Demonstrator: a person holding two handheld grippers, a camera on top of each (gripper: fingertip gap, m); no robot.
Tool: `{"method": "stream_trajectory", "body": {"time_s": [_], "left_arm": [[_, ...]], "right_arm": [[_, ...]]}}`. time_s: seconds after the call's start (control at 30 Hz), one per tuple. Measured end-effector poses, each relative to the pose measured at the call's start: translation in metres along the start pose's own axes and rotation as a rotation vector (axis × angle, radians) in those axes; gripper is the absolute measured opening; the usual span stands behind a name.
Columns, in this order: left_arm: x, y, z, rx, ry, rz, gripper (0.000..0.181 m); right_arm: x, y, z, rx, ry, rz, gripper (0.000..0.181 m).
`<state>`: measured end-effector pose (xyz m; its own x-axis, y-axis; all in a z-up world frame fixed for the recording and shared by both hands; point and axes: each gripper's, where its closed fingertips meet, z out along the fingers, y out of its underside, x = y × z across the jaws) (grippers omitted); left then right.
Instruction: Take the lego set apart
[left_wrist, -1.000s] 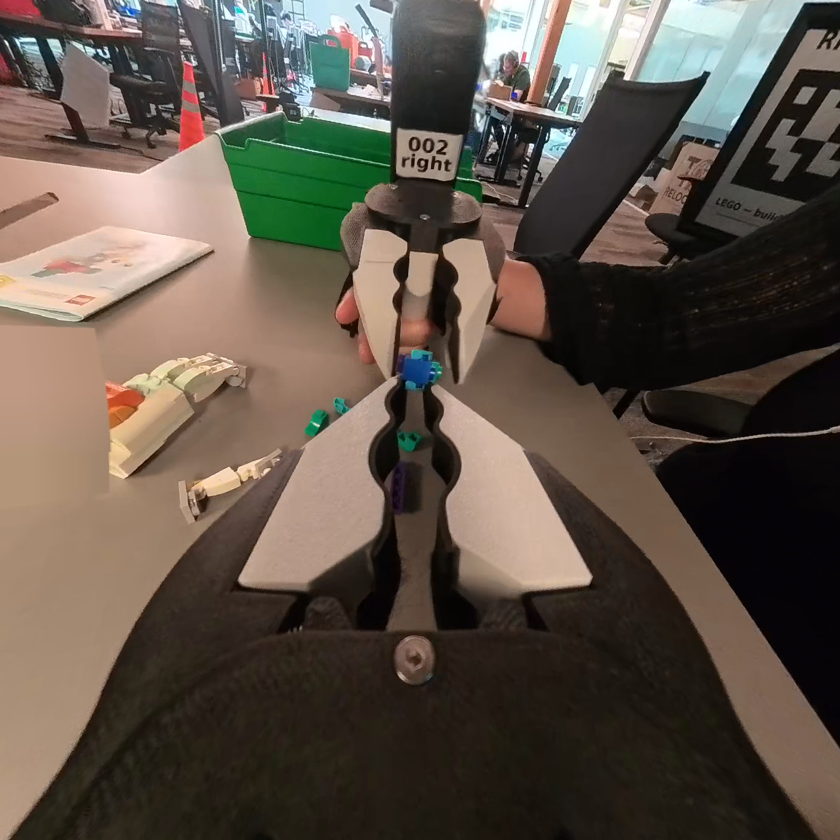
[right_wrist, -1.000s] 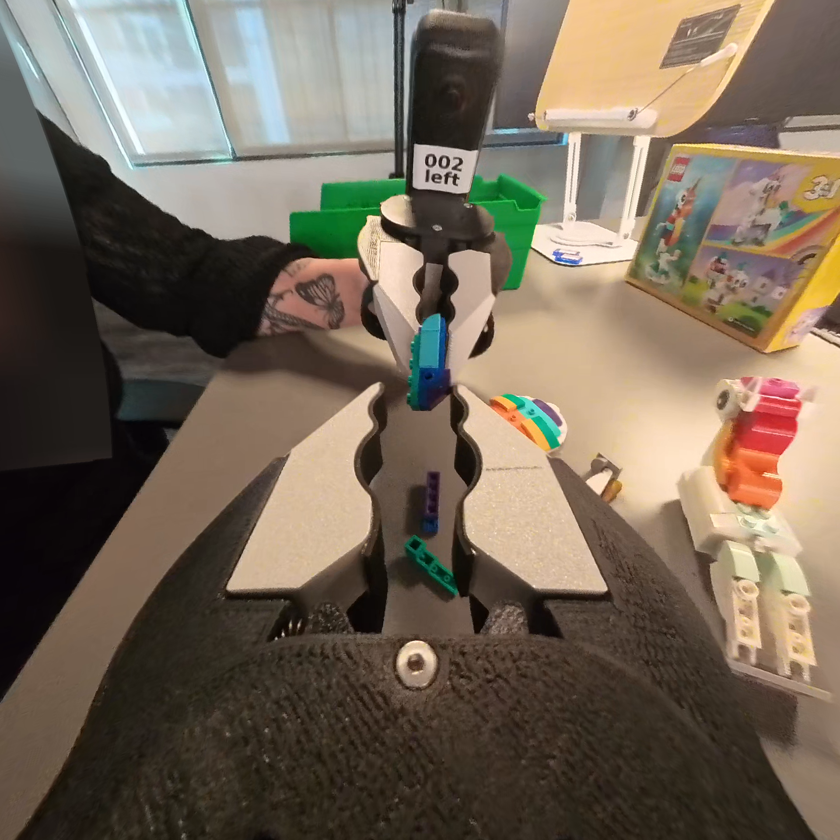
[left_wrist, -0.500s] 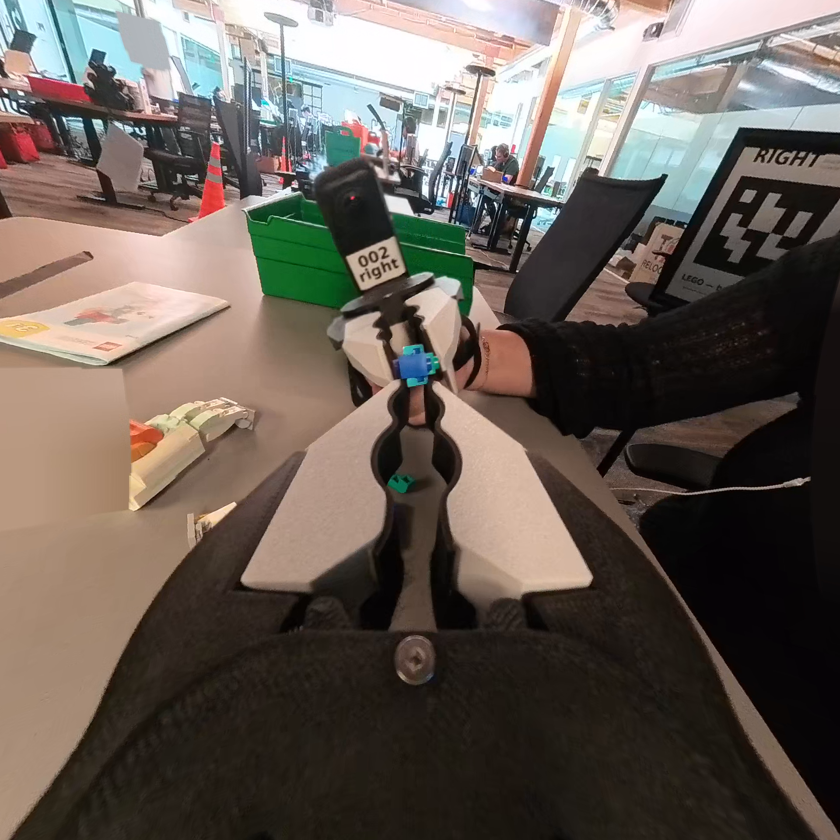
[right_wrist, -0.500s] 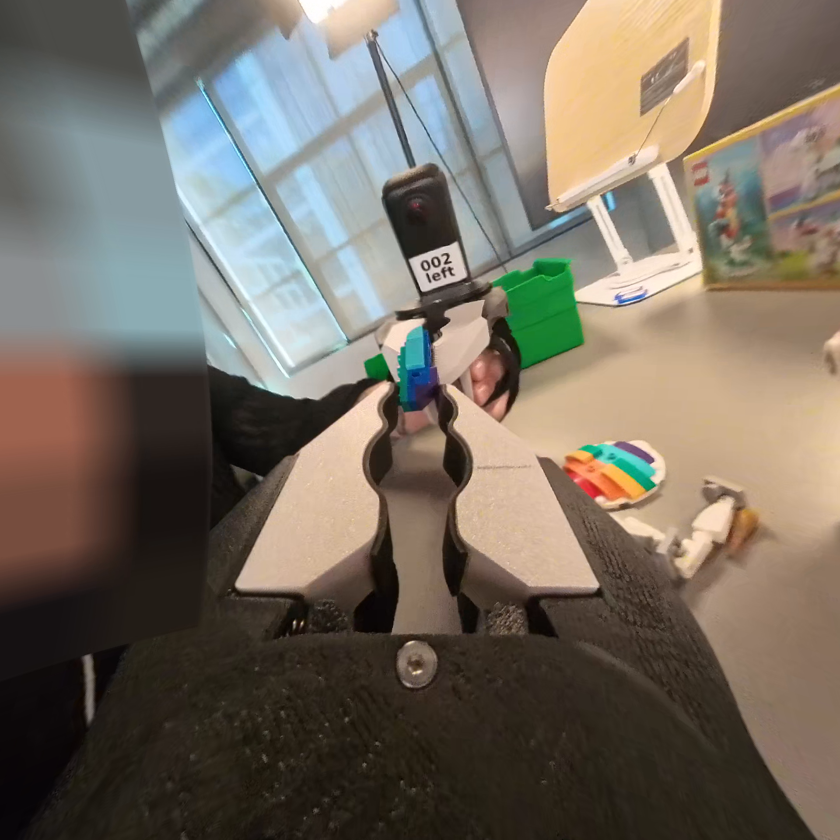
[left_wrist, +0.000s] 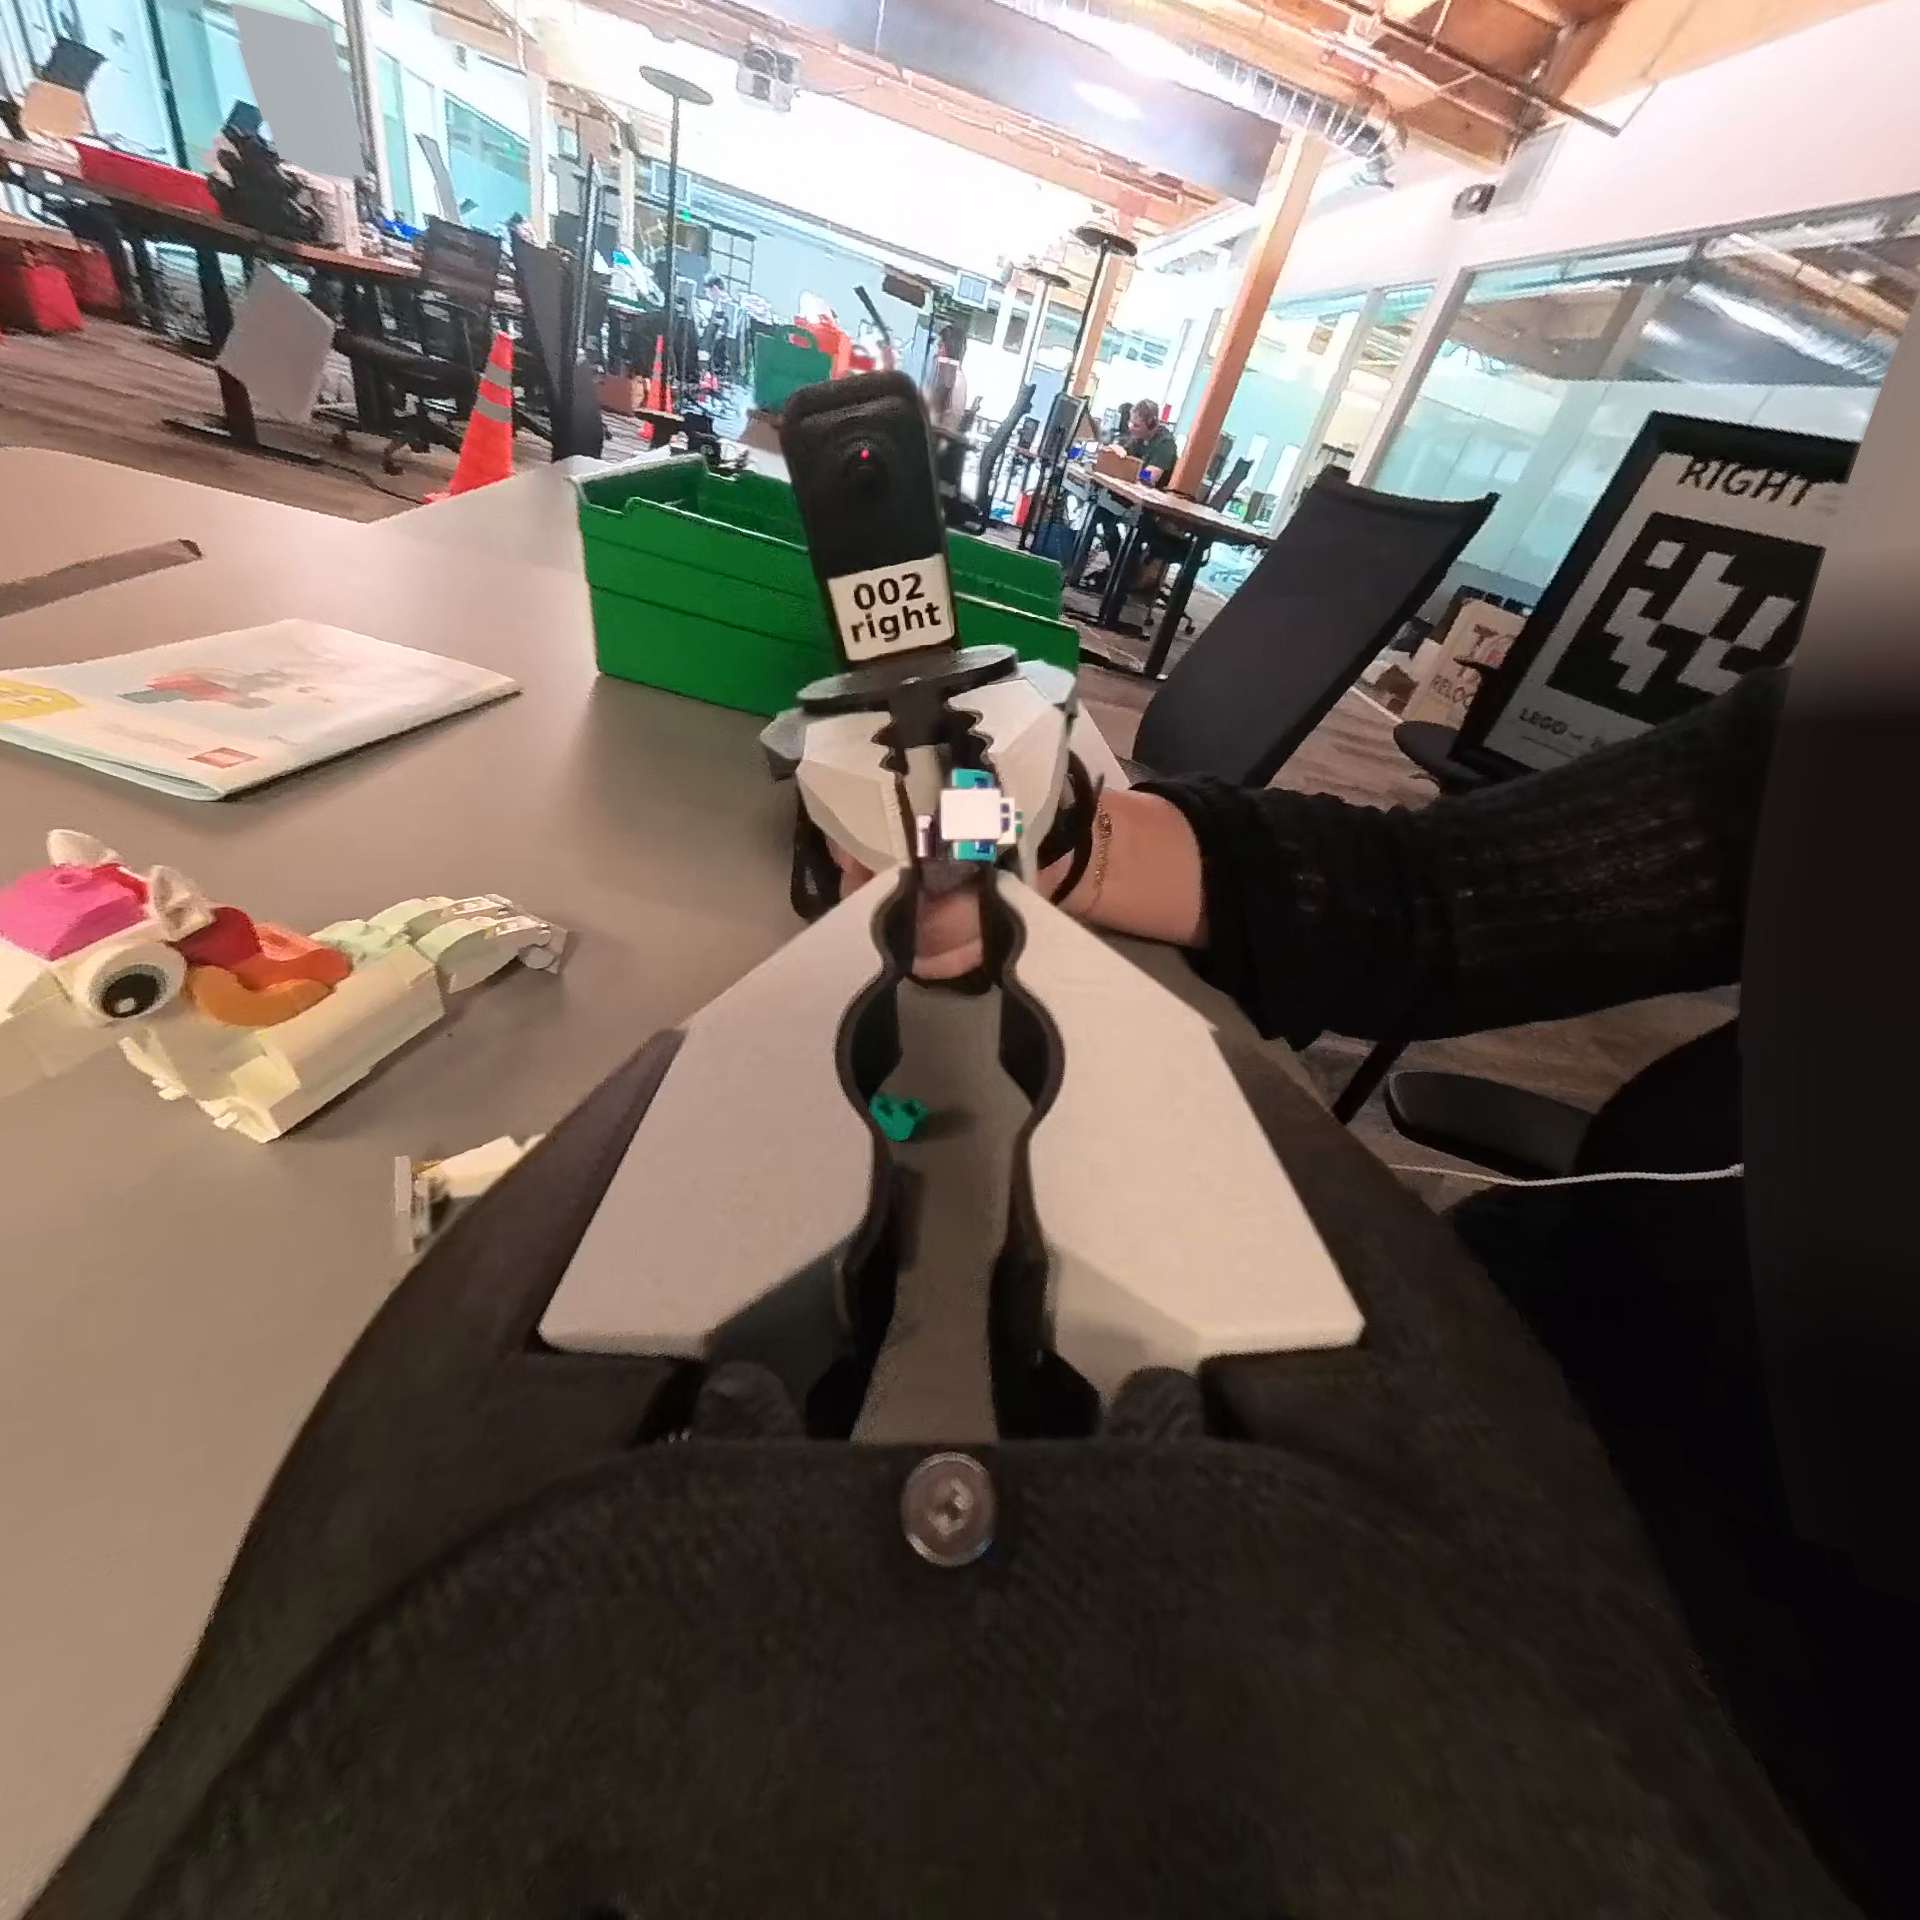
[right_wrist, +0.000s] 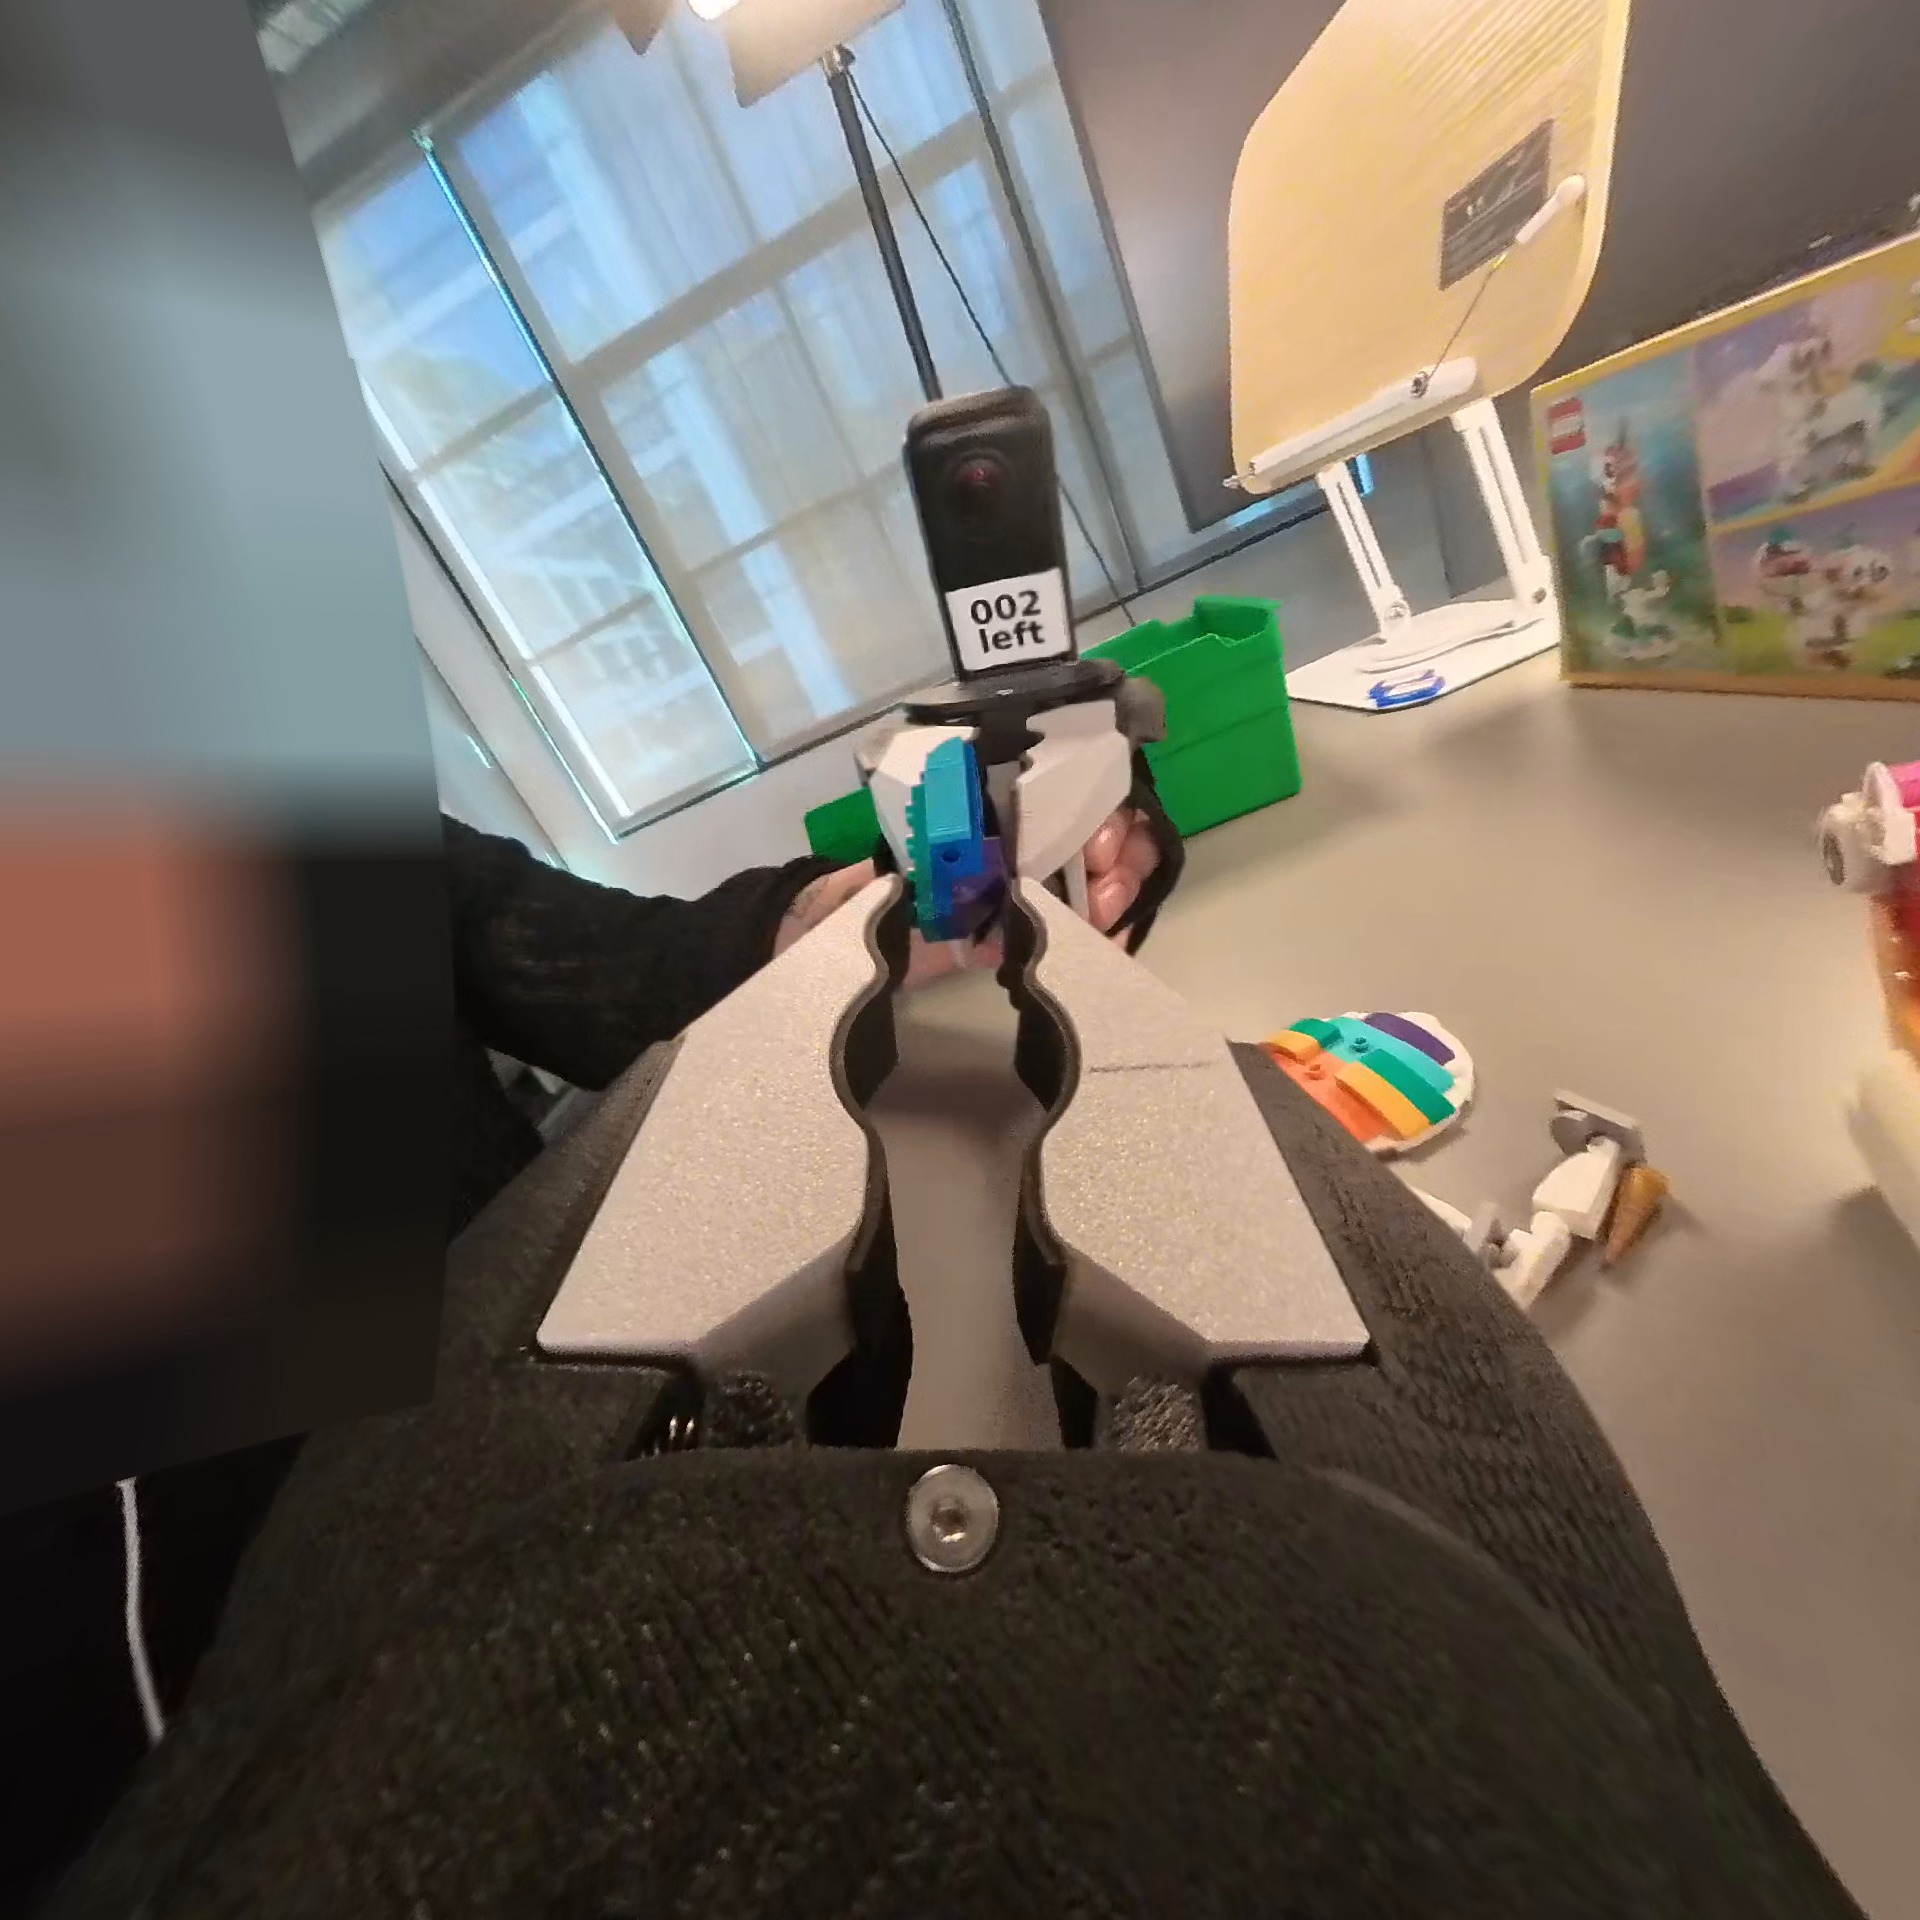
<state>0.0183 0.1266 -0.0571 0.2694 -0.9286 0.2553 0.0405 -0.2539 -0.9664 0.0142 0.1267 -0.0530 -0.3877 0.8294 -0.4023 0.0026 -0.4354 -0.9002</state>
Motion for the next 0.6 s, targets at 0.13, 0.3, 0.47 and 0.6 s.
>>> {"method": "stream_trajectory", "body": {"time_s": [0.13,0.3,0.47,0.6], "left_arm": [[0.0006,-0.0008,-0.0003,0.012,0.019,-0.034,0.011],[0.0012,-0.0038,-0.0003,0.045,0.035,-0.054,0.02],[0.003,-0.0049,-0.0017,0.051,0.047,-0.046,0.011],[0.0026,-0.0041,0.0,0.036,0.019,-0.007,0.007]], "right_arm": [[-0.0002,0.0,-0.0005,-0.013,0.019,-0.053,0.016],[-0.0017,-0.0009,-0.0013,-0.021,0.031,-0.102,0.016],[-0.0001,0.0008,-0.0014,-0.031,0.041,-0.112,0.016],[0.001,0.0022,-0.0029,-0.046,0.05,-0.13,0.016]]}}
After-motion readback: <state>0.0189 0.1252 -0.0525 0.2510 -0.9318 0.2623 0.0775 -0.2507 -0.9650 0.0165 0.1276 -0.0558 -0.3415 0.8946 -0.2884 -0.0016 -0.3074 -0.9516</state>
